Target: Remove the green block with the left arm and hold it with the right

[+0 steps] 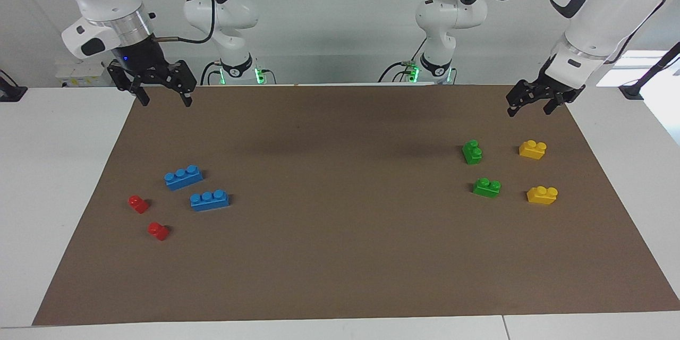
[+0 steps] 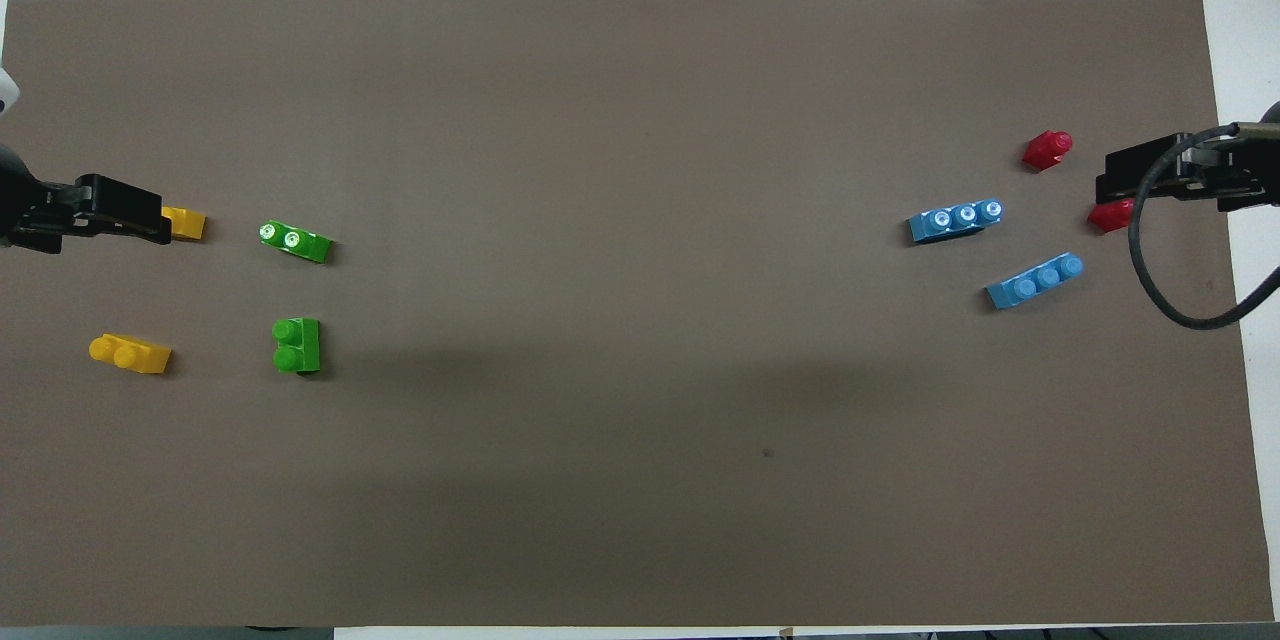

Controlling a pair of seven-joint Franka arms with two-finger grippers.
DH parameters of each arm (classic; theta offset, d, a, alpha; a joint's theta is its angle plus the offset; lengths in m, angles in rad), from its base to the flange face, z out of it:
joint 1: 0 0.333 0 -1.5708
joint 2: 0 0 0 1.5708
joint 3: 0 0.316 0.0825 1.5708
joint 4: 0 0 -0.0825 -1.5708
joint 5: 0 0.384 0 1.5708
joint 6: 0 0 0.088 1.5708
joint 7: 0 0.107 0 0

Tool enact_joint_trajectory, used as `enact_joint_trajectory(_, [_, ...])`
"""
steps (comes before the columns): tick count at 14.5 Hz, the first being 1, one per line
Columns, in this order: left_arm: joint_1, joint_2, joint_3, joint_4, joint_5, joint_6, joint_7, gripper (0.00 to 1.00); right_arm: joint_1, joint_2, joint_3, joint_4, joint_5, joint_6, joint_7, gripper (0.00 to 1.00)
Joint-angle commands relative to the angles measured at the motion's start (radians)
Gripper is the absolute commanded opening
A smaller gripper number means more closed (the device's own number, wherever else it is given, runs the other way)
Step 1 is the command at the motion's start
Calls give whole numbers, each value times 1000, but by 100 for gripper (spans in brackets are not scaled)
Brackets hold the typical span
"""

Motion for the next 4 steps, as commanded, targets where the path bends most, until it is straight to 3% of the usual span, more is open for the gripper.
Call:
enact_joint_trajectory(1, [-21, -21, 12, -19, 23, 3, -12, 100, 8, -16, -25, -22, -20, -22, -22, 99])
enact_joint_trajectory(4, [-21, -21, 12, -19, 23, 3, -12, 100, 8, -17, -30, -23, -20, -39, -22, 99])
